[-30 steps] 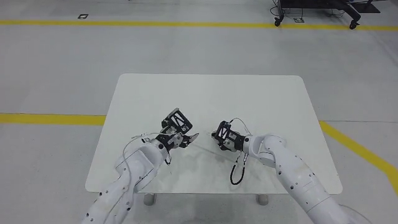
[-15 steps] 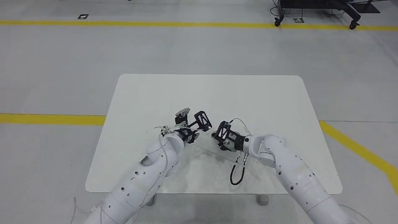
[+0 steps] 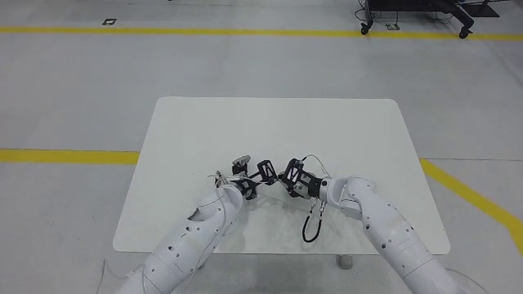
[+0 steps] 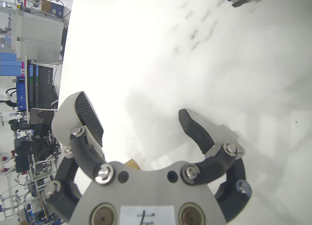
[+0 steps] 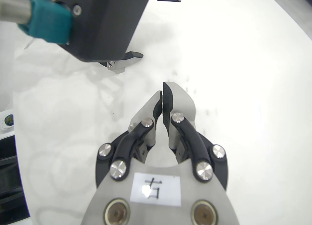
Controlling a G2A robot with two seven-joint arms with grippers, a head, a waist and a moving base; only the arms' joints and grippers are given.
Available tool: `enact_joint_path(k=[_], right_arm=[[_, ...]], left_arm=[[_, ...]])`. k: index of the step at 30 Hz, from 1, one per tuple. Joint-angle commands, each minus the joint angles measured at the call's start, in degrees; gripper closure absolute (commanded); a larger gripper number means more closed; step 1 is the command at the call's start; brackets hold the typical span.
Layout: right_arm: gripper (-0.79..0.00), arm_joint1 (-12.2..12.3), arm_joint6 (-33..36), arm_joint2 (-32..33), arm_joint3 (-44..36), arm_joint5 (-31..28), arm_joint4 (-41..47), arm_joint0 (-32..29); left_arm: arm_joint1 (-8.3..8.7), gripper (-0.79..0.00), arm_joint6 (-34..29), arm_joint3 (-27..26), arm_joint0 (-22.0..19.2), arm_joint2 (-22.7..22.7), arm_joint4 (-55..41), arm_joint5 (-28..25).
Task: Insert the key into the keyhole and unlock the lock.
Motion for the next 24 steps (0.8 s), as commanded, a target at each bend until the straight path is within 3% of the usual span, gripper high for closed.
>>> enact_joint_path(k=[1, 6, 12, 20, 24], right_arm=[[0.000, 0.0, 0.0, 0.0, 0.0, 0.0, 0.0, 0.0], [0.000, 0.0, 0.0, 0.0, 0.0, 0.0, 0.0, 0.0], [0.000, 1.4, -5.1, 4.9, -6.1, 3.1, -1.8, -4.7], [0.000, 2.0, -12.5, 8.3, -10.4, 8.8, -2.1, -8.8], [0.000, 2.1, -13.1, 8.7, -10.5, 8.8, -1.7, -9.1]], left_arm=[[-0.20, -0.785, -0.2, 0.3, -0.2, 0.0, -0.2, 0.0], [-0.58, -0.785, -0.1, 0.7, -0.3, -0.1, -0.4, 0.5], [-1.01, -0.785, 0.1, -4.3, 0.6, -1.3, -3.0, 2.3], [-0.26, -0.785, -1.5, -11.0, 3.0, -5.7, -1.3, 4.3], [-0.08, -0.785, -0.5, -12.3, 3.7, -6.6, -3.8, 2.1]])
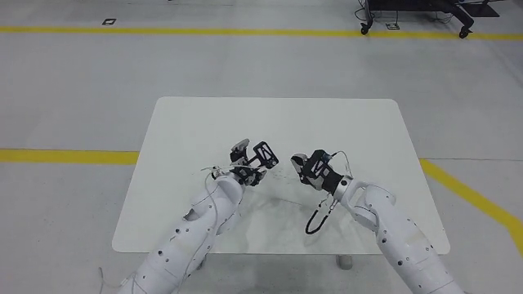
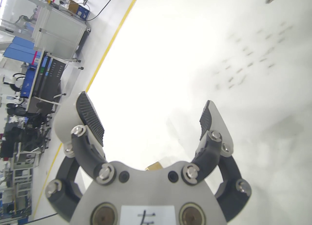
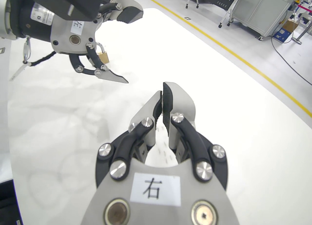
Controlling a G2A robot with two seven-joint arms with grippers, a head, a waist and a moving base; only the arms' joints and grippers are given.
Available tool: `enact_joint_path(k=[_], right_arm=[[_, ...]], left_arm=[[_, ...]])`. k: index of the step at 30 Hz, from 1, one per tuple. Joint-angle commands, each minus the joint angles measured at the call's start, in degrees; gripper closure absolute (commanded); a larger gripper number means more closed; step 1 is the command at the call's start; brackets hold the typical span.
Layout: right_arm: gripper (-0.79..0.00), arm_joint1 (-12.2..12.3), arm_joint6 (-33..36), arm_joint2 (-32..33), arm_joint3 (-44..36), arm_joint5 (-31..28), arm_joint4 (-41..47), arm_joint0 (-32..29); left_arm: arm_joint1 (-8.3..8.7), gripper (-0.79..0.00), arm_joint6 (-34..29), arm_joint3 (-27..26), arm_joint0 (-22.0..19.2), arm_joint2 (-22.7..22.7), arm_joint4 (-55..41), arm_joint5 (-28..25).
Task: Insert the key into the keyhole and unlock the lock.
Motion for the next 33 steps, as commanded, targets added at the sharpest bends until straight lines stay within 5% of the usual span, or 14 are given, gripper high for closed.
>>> enact_joint_path(k=[1, 7, 10, 14, 23, 27, 33], right_arm=[[0.000, 0.0, 0.1, 0.0, 0.0, 0.0, -0.1, 0.0], [0.000, 0.0, 0.1, 0.0, 0.0, 0.0, -0.1, 0.0], [0.000, -0.4, -3.7, 0.3, -0.4, 0.8, 6.3, -0.4], [0.000, -1.0, -7.6, 1.3, 0.5, 1.8, 15.9, -0.3], [0.000, -1.1, -8.3, 1.7, 0.6, 1.5, 18.5, -0.3], [0.000, -1.2, -8.7, 1.8, 0.3, 1.8, 19.1, -0.3], [0.000, -2.3, -12.9, 0.0, 2.0, -2.4, 31.1, 0.5]], left_arm=[[-0.01, -0.785, -0.1, 0.1, -0.1, 0.1, 0.7, 0.1], [0.13, -0.785, 3.4, -1.2, 1.2, -1.6, -0.3, 2.8], [0.44, -0.785, 9.9, -1.7, 3.0, -6.9, -11.0, 2.4], [0.79, -0.785, 11.0, -0.2, 2.9, -15.1, -29.3, -1.6], [0.77, -0.785, 11.1, 0.2, 3.2, -15.0, -29.8, -1.9], [0.49, -0.785, 14.1, 4.7, 2.8, -14.5, -36.7, -7.2], [0.28, -0.785, 15.7, 8.3, 1.9, -18.0, -62.0, -18.9]])
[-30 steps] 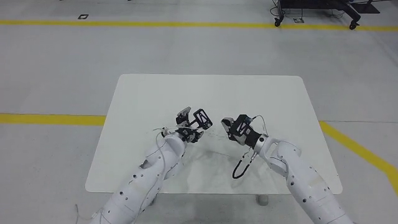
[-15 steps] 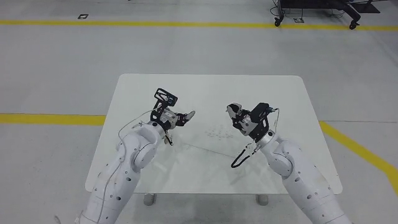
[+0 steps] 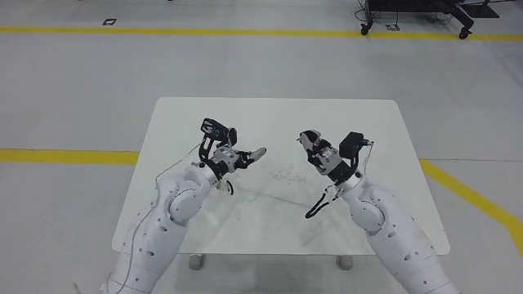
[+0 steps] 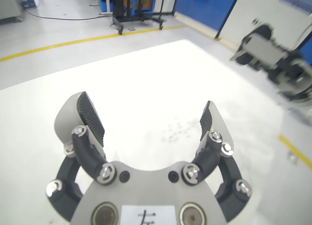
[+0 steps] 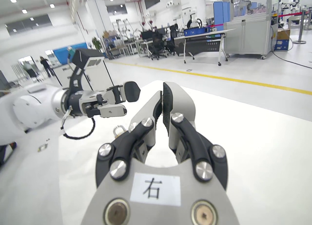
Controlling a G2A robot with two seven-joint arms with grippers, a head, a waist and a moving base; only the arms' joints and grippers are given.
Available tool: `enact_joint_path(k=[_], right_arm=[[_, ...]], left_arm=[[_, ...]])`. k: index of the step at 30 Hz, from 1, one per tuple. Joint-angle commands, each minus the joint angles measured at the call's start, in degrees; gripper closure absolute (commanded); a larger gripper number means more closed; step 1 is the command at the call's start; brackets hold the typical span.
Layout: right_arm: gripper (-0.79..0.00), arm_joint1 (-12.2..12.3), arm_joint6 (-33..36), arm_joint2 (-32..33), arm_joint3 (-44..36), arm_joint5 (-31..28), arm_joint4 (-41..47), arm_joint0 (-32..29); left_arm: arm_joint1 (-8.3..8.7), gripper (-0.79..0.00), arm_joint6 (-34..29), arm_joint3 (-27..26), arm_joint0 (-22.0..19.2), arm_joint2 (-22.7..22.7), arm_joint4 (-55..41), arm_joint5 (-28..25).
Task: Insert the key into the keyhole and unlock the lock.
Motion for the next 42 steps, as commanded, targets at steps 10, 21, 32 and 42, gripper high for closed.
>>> enact_joint_path(k=[10, 21, 32, 42], right_arm=[[0.000, -2.1, 1.3, -5.9, 7.0, -5.0, 10.7, 5.8], [0.000, -2.5, 2.1, -7.3, 5.7, -6.8, 14.4, 5.3], [0.000, -4.3, 8.7, -10.5, 10.3, -10.3, 30.1, 8.5], [0.000, -5.0, 12.8, -11.6, 10.6, -11.6, 32.6, 9.1]], left_arm=[[0.55, -0.785, -30.6, 16.9, -6.5, -1.4, -65.0, -11.0], [0.46, -0.785, -29.8, 14.7, -5.1, -1.1, -68.2, -10.3], [1.02, -0.502, -37.2, 13.9, -5.8, -0.4, -68.5, -15.1], [0.86, -0.369, -38.3, 14.2, -6.7, 2.7, -67.6, -13.3]])
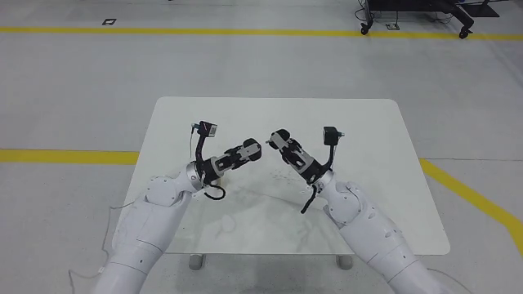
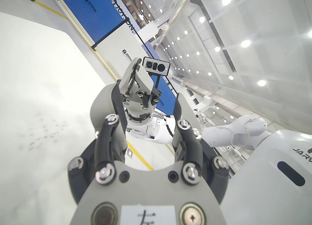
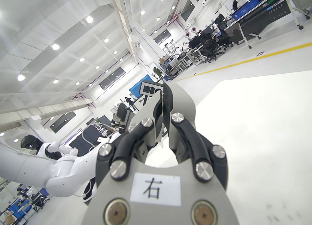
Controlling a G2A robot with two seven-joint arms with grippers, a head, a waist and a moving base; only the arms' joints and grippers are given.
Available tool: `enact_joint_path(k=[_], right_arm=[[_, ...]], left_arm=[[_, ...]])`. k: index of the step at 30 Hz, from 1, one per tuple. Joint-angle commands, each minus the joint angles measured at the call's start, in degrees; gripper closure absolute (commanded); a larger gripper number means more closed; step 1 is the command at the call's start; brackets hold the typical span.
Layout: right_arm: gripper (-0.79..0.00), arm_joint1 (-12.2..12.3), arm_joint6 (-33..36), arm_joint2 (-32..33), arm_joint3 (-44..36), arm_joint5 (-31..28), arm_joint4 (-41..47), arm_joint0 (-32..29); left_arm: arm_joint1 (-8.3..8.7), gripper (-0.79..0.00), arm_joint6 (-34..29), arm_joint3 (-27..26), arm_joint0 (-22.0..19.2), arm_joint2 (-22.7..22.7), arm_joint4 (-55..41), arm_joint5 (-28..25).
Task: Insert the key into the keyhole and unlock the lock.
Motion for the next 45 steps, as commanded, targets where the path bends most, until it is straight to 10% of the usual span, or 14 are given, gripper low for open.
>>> enact_joint_path(k=[1, 20, 37, 45], right_arm=[[0.000, -0.2, 0.9, -0.4, 0.3, -0.2, 0.4, 0.3], [0.000, -1.2, 3.8, -0.5, 2.5, -0.9, 2.2, 1.2], [0.000, -1.7, 6.2, 0.3, 2.2, -0.9, 3.1, 0.8], [0.000, -1.9, 7.1, 0.5, 2.4, -1.3, 3.3, 0.8]], left_arm=[[-0.02, -0.372, 0.2, 0.2, -0.1, 0.4, 0.2, 0.1], [0.40, -0.332, 1.7, 0.7, -0.7, 1.1, 1.0, 1.2], [0.60, 0.000, 5.0, 1.4, -1.3, 1.9, 3.8, 4.0], [0.69, 0.000, 5.8, 2.1, -1.9, 1.9, 4.0, 4.5]])
